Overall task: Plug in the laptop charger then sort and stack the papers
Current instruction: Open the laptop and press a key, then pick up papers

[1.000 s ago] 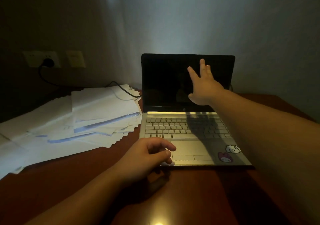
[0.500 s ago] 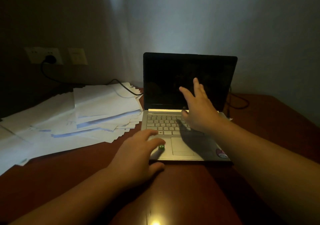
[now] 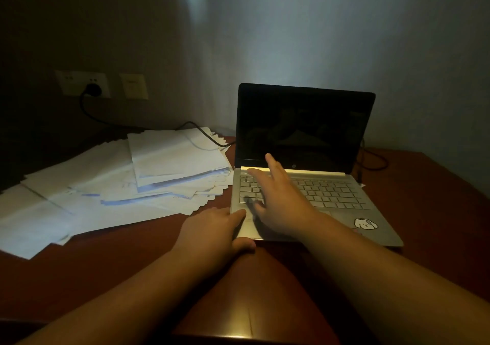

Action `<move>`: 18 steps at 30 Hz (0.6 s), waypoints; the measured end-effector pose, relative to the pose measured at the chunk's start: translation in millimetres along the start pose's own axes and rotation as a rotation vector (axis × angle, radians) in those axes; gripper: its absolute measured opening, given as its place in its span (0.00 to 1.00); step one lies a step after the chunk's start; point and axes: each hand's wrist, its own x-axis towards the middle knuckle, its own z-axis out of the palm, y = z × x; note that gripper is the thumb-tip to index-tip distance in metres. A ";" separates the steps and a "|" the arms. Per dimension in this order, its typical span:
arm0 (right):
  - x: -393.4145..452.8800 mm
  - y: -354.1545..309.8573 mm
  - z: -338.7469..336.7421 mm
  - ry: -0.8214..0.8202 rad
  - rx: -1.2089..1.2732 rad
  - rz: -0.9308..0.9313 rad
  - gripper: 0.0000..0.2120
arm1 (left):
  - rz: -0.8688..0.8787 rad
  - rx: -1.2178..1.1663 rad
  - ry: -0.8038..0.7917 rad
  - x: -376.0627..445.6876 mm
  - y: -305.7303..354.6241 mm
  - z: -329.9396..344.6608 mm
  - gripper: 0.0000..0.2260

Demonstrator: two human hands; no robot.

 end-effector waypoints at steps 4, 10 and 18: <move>4.6 -23.4 6.9 0.000 0.023 -0.007 0.34 | -0.020 -0.141 -0.003 -0.1 -8.4 -4.0 0.23; 19.6 -53.0 16.8 -0.040 0.091 -0.075 0.32 | -0.166 -0.110 0.269 -2.0 -60.0 -28.1 0.20; 55.4 -106.9 45.2 -0.018 0.149 -0.136 0.35 | -0.393 -0.175 0.481 11.1 -149.2 -32.4 0.21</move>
